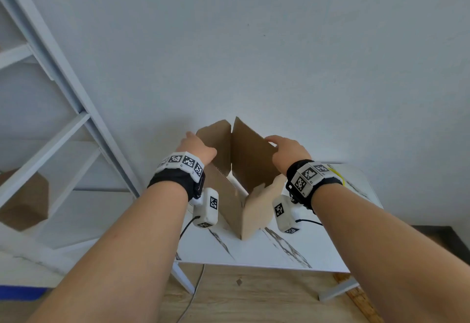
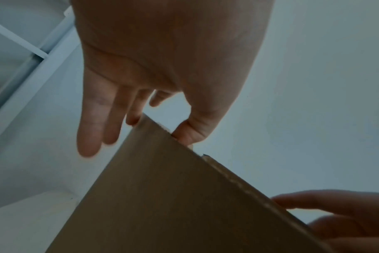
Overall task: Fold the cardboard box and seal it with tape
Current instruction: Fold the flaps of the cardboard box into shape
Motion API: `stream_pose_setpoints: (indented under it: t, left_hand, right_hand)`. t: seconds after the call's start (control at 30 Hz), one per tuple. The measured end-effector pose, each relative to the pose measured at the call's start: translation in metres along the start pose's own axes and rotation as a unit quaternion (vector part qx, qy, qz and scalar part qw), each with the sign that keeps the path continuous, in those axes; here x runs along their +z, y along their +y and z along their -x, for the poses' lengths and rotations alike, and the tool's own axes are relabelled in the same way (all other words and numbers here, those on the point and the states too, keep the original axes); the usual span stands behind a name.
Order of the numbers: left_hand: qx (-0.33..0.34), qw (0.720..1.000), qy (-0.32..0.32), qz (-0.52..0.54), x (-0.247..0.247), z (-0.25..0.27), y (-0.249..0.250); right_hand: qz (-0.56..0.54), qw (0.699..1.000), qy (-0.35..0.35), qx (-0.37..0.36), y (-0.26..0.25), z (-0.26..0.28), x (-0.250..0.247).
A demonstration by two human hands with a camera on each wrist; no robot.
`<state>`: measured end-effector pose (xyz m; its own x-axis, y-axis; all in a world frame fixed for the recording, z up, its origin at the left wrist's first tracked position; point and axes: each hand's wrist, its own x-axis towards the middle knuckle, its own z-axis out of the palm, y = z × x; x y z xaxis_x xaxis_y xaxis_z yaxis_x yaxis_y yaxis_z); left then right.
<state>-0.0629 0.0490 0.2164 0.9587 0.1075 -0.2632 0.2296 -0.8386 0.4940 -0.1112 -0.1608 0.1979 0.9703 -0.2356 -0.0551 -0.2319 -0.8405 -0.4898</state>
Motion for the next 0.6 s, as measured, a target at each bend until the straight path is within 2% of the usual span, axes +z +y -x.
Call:
stream_pose_setpoints:
  t: [0.07, 0.23, 0.33, 0.47, 0.6]
  left_hand:
    - [-0.007, 1.0, 0.014, 0.001, 0.007, 0.002, -0.005]
    - [0.035, 0.998, 0.023, -0.041, 0.019, -0.004, -0.014]
    - [0.052, 0.996, 0.046, -0.063, 0.018, -0.007, -0.011]
    - [0.054, 0.99, 0.072, -0.109, 0.016, -0.013, -0.012]
    - [0.051, 0.99, 0.062, -0.118, 0.016, -0.019, -0.013]
  right_hand:
    - [0.005, 1.0, -0.001, 0.005, 0.005, 0.0, 0.004]
    - [0.058, 0.998, 0.005, 0.039, 0.006, 0.0, 0.011]
    - [0.086, 0.993, -0.021, 0.081, 0.005, -0.001, 0.01]
    - [0.015, 0.991, -0.052, 0.125, 0.004, -0.005, 0.01]
    - [-0.073, 0.981, -0.089, 0.156, -0.006, -0.008, 0.011]
